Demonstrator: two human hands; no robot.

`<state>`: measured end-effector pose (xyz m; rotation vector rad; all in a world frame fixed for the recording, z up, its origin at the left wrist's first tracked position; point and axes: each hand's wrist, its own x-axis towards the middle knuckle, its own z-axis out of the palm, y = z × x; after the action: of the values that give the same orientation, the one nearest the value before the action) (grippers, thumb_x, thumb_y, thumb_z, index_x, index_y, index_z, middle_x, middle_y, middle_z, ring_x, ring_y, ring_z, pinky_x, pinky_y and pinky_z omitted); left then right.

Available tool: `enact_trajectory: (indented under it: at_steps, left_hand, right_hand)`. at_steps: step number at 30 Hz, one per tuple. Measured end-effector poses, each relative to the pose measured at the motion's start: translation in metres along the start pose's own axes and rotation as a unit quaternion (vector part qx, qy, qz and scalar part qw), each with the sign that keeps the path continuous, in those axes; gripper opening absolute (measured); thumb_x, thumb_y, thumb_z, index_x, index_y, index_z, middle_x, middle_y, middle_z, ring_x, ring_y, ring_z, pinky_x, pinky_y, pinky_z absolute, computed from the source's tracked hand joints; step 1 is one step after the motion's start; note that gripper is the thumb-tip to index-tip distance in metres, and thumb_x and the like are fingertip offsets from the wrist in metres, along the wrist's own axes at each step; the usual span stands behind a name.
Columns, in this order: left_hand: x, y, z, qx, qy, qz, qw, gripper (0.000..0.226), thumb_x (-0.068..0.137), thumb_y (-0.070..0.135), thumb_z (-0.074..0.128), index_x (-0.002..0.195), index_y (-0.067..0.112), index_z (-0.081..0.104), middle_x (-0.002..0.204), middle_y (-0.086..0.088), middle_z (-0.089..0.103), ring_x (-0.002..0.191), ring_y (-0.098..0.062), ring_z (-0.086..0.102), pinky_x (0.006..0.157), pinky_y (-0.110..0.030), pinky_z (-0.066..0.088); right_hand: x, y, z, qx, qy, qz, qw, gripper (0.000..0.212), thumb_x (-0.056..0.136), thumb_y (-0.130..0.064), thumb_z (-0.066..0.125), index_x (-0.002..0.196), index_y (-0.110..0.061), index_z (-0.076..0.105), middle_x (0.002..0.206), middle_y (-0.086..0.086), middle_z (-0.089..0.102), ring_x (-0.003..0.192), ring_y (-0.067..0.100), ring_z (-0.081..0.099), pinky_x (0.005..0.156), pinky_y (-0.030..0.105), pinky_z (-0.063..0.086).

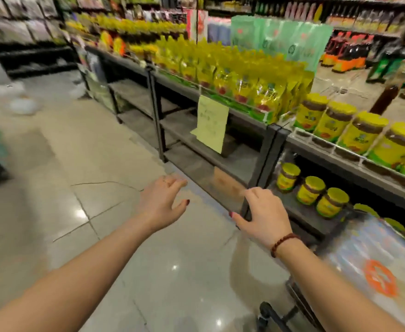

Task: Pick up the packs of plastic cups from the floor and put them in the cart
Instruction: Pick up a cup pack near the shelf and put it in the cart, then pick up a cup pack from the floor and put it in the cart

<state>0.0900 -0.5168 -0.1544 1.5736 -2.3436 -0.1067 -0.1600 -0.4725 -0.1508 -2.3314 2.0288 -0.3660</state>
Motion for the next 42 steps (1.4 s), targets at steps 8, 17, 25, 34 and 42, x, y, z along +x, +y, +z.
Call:
enact_trajectory:
  at_steps: [8, 17, 25, 34, 42]
  left_hand:
    - [0.014, -0.119, 0.001, 0.06, 0.008, -0.137, 0.989, 0.047, 0.088, 0.037, 0.062, 0.129, 0.015, 0.06, 0.122, -0.004, 0.065, 0.114, -0.027, 0.057, 0.088, -0.038, 0.046]
    - [0.094, -0.234, -0.019, 0.098, 0.02, -0.288, 0.952, 0.048, 0.09, 0.037, 0.061, 0.134, 0.017, 0.055, 0.129, -0.002, 0.06, 0.119, -0.026, 0.054, 0.089, -0.035, 0.045]
    - [0.156, -0.34, -0.026, 0.123, 0.0, -0.364, 0.923, 0.045, 0.084, 0.037, 0.067, 0.123, 0.014, 0.064, 0.115, -0.005, 0.068, 0.107, -0.029, 0.062, 0.081, -0.037, 0.05]
    - [0.253, -0.52, -0.031, 0.122, 0.009, -0.37, 0.921, 0.05, 0.091, 0.043, 0.056, 0.136, 0.022, 0.053, 0.129, 0.001, 0.06, 0.119, -0.021, 0.055, 0.091, -0.035, 0.045]
    - [0.346, -0.676, -0.063, 0.128, -0.012, -0.38, 0.916, 0.05, 0.093, 0.044, 0.051, 0.139, 0.024, 0.047, 0.136, 0.003, 0.054, 0.125, -0.02, 0.049, 0.097, -0.032, 0.041]
  right_hand:
    - [0.146, -0.073, 0.067, 0.033, -0.07, -0.13, 0.989, 0.057, 0.09, -0.058, 0.049, 0.138, -0.027, 0.046, 0.132, -0.005, 0.051, 0.125, 0.018, 0.045, 0.102, 0.033, 0.037]
    - [0.346, -0.139, 0.115, 0.047, -0.122, -0.251, 0.959, 0.058, 0.092, -0.056, 0.048, 0.141, -0.026, 0.043, 0.137, -0.004, 0.048, 0.129, 0.018, 0.042, 0.105, 0.032, 0.031]
    - [0.483, -0.199, 0.142, 0.05, -0.142, -0.296, 0.943, 0.059, 0.092, -0.054, 0.049, 0.142, -0.025, 0.043, 0.139, -0.003, 0.048, 0.131, 0.019, 0.04, 0.107, 0.033, 0.031]
    - [0.658, -0.306, 0.19, 0.02, -0.128, -0.315, 0.94, 0.057, 0.092, -0.054, 0.049, 0.141, -0.024, 0.043, 0.136, -0.004, 0.05, 0.127, 0.019, 0.044, 0.102, 0.033, 0.034]
    - [0.812, -0.398, 0.214, -0.016, -0.142, -0.319, 0.937, 0.058, 0.093, -0.053, 0.047, 0.142, -0.022, 0.041, 0.137, -0.002, 0.051, 0.128, 0.021, 0.044, 0.102, 0.034, 0.035]
